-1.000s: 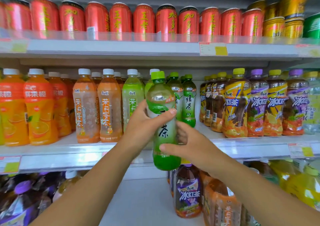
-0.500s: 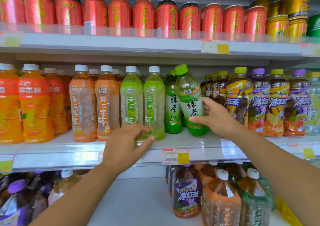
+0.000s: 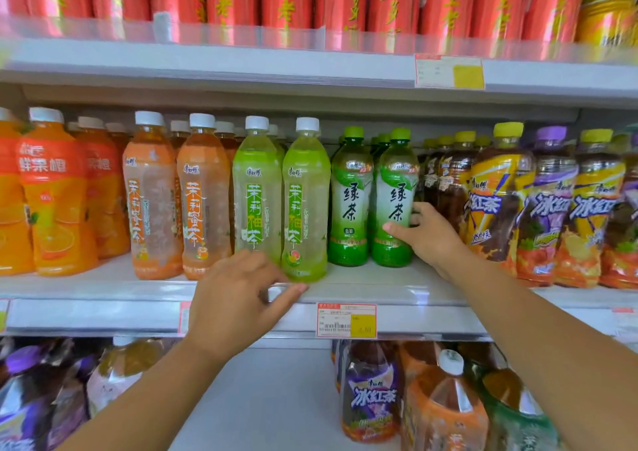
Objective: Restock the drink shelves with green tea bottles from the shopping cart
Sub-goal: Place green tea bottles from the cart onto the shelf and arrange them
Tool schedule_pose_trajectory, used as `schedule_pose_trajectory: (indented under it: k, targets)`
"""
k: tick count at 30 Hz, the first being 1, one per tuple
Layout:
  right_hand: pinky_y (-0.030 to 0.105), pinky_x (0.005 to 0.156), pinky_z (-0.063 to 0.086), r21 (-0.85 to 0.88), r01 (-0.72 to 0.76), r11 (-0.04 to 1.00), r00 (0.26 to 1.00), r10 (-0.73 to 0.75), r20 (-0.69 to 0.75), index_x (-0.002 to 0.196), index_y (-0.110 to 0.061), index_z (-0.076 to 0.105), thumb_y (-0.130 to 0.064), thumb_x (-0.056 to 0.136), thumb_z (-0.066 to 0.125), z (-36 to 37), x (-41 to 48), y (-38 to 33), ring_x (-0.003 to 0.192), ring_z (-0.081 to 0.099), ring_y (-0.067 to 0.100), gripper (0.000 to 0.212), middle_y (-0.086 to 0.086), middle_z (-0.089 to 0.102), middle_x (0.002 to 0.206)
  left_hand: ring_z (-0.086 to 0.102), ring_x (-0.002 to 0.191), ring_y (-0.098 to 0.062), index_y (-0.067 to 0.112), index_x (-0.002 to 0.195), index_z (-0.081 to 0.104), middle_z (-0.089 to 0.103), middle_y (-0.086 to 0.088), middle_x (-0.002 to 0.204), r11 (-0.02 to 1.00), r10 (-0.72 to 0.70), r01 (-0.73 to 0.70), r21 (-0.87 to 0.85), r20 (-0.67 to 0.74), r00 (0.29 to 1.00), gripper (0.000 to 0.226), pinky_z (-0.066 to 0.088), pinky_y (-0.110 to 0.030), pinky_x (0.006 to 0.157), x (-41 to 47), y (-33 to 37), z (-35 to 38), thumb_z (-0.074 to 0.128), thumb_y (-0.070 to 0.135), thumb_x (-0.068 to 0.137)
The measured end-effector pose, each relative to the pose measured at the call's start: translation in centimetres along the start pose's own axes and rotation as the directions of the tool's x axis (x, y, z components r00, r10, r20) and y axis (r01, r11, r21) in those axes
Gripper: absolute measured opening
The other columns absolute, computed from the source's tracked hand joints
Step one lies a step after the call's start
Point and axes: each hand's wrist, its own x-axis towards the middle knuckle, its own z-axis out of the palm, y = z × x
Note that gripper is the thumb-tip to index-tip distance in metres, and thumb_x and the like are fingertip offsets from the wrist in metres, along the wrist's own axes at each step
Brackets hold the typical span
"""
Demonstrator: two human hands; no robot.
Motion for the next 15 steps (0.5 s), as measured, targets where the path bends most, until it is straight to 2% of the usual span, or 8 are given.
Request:
schedule_pose_trajectory:
  k: [5, 9, 12, 15]
  targets:
    - [0.046, 0.101, 0.045, -0.055, -0.038, 0.998, 0.999, 0.038, -0.004, 0.131, -0.012, 0.041, -0.022, 0.083, 0.073, 0.1, 0.3, -0.4, 0.119, 0.053, 0.025, 0.058, 0.009, 0.055, 0.132, 0.053, 0.063, -0.017, 0.027, 0.073, 0.073, 0.054, 0.009, 0.065, 1.000, 0.004, -0.004, -0.005, 0.040, 0.999, 0.043, 0.040, -0.030, 0.056, 0.2, 0.3, -0.1, 0.049, 0.056, 0.093]
    - [0.041, 0.104, 0.041, -0.254, -0.048, 0.966, 0.998, 0.055, 0.021, 0.140, -0.007, 0.032, -0.036, 0.084, 0.070, -1.0, -1.0, -1.4, 0.126, 0.048, 0.030, 0.073, 0.014, 0.048, 0.140, 0.054, 0.066, -0.020, 0.024, 0.076, 0.072, 0.054, 0.008, 0.067, 0.999, -0.029, 0.031, -0.018, 0.064, 0.998, 0.041, 0.042, -0.033, 0.059, -0.1, 0.2, -0.1, 0.050, 0.055, 0.092]
    - [0.043, 0.105, 0.039, -0.369, 0.106, 0.923, 0.990, -0.132, -0.046, 0.146, -0.008, 0.028, -0.034, 0.089, 0.066, -3.2, -4.4, -2.2, 0.127, 0.047, 0.031, 0.073, 0.016, 0.047, 0.141, 0.054, 0.065, -0.022, 0.022, 0.078, 0.069, 0.052, 0.006, 0.064, 1.000, -0.005, 0.006, -0.021, 0.036, 0.999, 0.040, 0.040, -0.032, 0.061, -0.1, 0.2, -0.1, 0.050, 0.054, 0.091]
    - [0.035, 0.097, 0.045, -0.370, 0.282, 0.885, 0.942, -0.329, -0.068, 0.137, -0.014, 0.044, -0.023, 0.091, 0.064, -5.5, -10.1, -2.0, 0.105, 0.056, 0.018, 0.051, 0.008, 0.057, 0.121, 0.056, 0.071, -0.030, 0.017, 0.087, 0.070, 0.057, -0.003, 0.069, 1.000, 0.003, -0.003, -0.011, 0.006, 1.000, 0.041, 0.041, -0.037, 0.067, 0.1, 0.2, -0.3, 0.051, 0.053, 0.089]
